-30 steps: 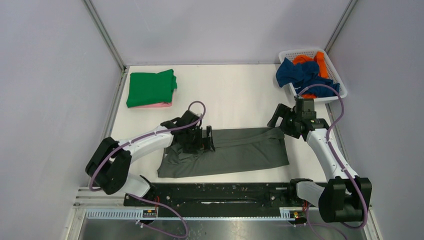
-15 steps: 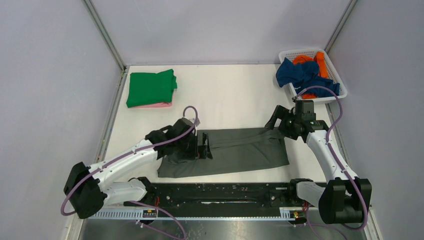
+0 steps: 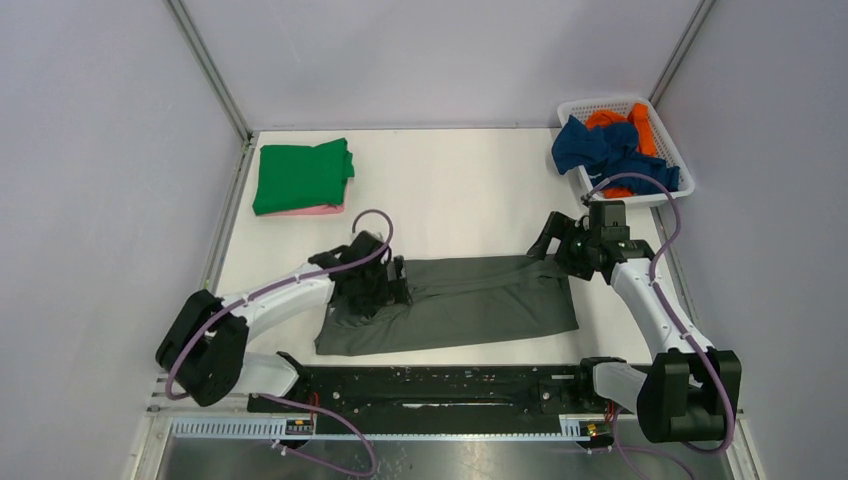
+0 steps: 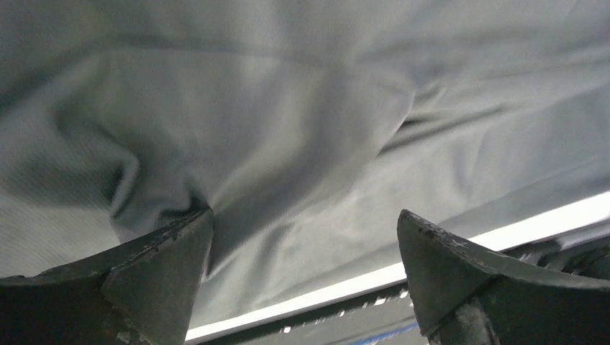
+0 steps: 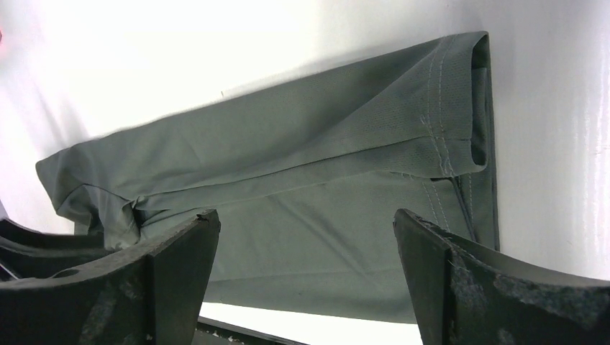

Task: Fold and stack the t-shirts
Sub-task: Fold the other side of the tshirt into a rectangle, then rotate the tshirt 90 degrees

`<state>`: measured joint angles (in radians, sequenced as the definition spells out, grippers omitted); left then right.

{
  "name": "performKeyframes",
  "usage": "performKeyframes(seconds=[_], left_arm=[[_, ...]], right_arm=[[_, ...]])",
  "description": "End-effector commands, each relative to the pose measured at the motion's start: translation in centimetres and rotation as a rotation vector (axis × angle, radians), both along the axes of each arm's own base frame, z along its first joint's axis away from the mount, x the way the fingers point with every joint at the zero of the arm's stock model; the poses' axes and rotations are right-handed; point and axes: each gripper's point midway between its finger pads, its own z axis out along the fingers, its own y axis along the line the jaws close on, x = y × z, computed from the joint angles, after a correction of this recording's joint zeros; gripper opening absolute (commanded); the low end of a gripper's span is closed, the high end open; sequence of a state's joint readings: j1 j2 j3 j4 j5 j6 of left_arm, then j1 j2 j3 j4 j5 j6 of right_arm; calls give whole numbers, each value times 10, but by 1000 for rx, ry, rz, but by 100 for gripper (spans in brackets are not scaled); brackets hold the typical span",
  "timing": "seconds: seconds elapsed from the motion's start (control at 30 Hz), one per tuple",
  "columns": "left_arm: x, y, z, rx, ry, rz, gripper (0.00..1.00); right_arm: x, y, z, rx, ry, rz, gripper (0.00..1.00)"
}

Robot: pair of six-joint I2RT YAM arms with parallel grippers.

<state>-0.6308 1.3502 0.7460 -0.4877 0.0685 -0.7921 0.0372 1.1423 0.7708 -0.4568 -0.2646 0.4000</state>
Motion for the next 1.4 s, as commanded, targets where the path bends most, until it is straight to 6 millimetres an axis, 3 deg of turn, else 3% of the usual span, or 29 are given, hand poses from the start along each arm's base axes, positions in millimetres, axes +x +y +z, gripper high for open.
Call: performKeyframes(seconds=[0.0, 0.17, 0.33, 0.4, 0.53, 0.8, 0.9, 1.0, 1.13, 1.2, 1.23, 1.3, 1.37], left_arm=[[-41, -17, 6, -98, 29, -85, 99], [-44, -4, 12, -62, -6, -65, 99], [-21, 14, 28, -21, -71, 43, 99], [-7, 24, 24, -29, -57, 133, 99], [17, 21, 12, -81, -39, 221, 99], [66, 35, -29, -16, 95, 372, 99], [105, 35, -32, 4, 82, 385, 99], [159, 22, -22, -2, 49, 371, 99], [252, -11, -3, -53, -35, 336, 99], [303, -36, 8, -122, -92, 315, 99], [323, -50, -11, -158, -75, 305, 99], [368, -88, -2, -335, -134, 269, 99], [401, -129, 12, -600, -198, 233, 99]], right_arm=[[4, 13, -1, 52, -6, 47, 100], [5, 34, -5, 59, 17, 138, 99], [8, 50, -18, 24, 47, 206, 100], [12, 51, -26, 0, 74, 211, 99], [24, 58, -37, -16, 108, 218, 99], [41, 70, -32, -22, 106, 249, 99], [36, 65, -47, -49, 153, 242, 99], [25, 60, -63, -73, 244, 236, 100], [2, 56, -77, -76, 330, 242, 100], [-16, 60, -77, -52, 364, 271, 99], [-26, 63, -77, -45, 378, 296, 99], [-49, 75, -73, -31, 404, 372, 99], [-79, 99, -67, 4, 437, 522, 100]])
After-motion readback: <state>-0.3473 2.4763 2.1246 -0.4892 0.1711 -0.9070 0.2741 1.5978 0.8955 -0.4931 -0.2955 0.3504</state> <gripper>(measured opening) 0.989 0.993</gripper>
